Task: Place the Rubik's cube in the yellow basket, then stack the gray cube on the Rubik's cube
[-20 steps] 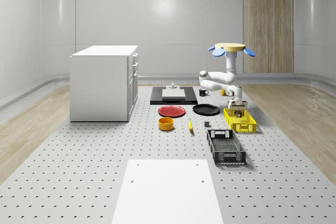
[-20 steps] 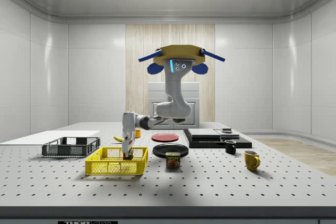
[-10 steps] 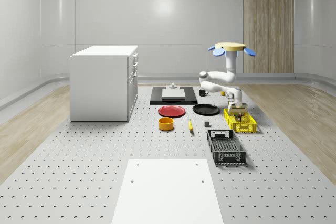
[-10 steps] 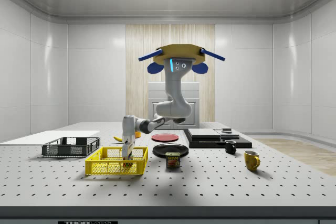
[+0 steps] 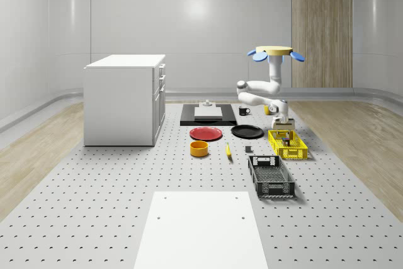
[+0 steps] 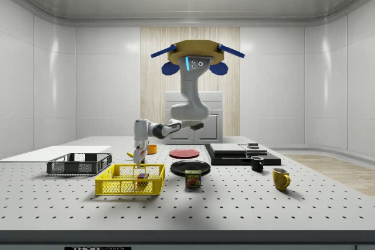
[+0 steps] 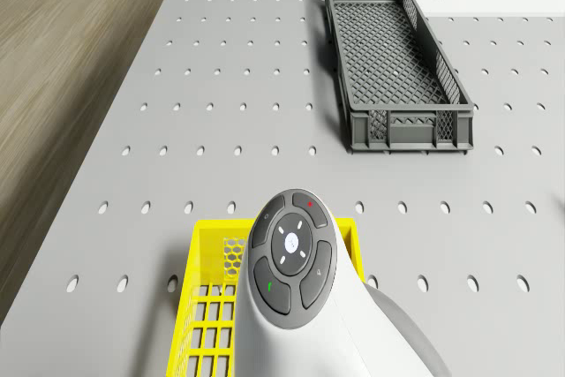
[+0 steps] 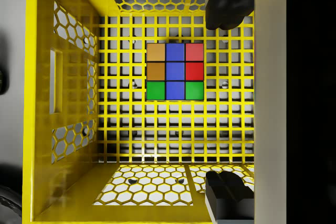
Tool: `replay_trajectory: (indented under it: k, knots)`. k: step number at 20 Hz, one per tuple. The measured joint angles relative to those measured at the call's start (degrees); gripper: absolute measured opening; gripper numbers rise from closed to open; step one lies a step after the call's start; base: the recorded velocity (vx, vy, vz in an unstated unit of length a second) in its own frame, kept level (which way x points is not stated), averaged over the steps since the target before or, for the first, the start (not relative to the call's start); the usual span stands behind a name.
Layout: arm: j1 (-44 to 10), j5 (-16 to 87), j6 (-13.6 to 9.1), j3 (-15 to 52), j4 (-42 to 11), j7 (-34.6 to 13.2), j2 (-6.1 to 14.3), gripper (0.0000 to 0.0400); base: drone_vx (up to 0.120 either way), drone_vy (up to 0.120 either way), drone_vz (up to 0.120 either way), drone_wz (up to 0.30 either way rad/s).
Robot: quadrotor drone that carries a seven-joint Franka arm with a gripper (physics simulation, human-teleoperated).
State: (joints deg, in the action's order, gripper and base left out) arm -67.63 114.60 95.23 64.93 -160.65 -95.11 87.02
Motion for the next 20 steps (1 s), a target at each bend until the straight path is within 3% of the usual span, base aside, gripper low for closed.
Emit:
replay_trajectory:
  k: [5,10,20]
  knots:
    - [0.1,0.1,-0.2,0.0,0.0,0.1,-0.2,0.0399,0.120,-0.120,0.000,0.000]
    - [0.2,0.2,-0.4,-0.1,0.0,0.2,-0.5,0.0400,0.120,-0.008,0.000,0.000]
    - [0.4,0.4,-0.8,-0.1,-0.1,0.3,-0.9,0.0400,0.004,-0.108,0.000,0.000]
